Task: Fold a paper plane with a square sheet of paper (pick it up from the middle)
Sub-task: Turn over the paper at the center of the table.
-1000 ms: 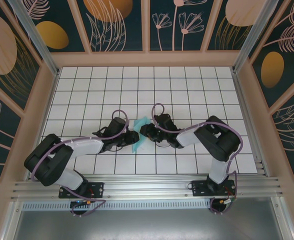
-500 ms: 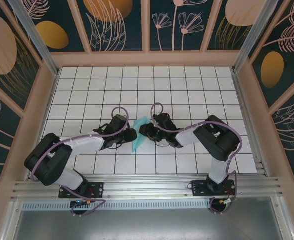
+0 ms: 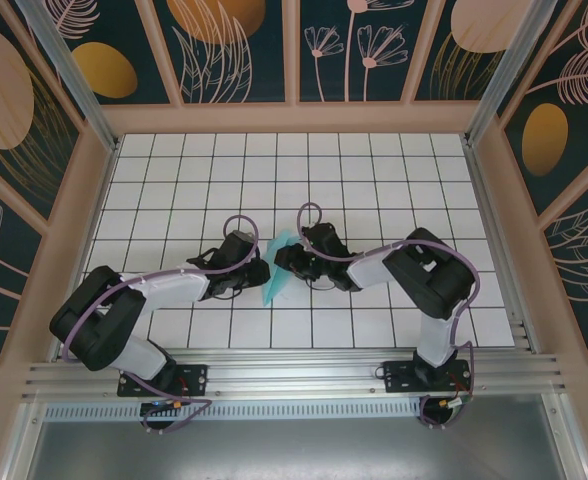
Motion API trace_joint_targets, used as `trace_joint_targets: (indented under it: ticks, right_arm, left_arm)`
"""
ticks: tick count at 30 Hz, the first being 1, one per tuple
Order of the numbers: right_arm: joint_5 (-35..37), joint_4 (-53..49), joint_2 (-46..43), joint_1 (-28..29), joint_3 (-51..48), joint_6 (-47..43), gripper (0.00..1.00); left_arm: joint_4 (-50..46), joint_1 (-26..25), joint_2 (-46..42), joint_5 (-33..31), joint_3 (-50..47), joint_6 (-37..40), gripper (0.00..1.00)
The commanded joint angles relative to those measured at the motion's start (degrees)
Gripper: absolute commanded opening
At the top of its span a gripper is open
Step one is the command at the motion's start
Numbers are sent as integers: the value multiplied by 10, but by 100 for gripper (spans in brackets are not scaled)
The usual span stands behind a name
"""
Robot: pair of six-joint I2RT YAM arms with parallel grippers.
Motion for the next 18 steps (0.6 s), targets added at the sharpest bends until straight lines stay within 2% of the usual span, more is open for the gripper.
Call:
trace_joint_targets:
  ticks: [1, 18]
  right_arm:
    - [-6, -19, 13, 6, 20, -19, 38]
    - [0, -59, 24, 10, 49, -40, 27]
  left_arm:
    - [8, -3, 4, 3, -5, 13, 25]
    - [3, -2, 16, -1, -5, 8, 26]
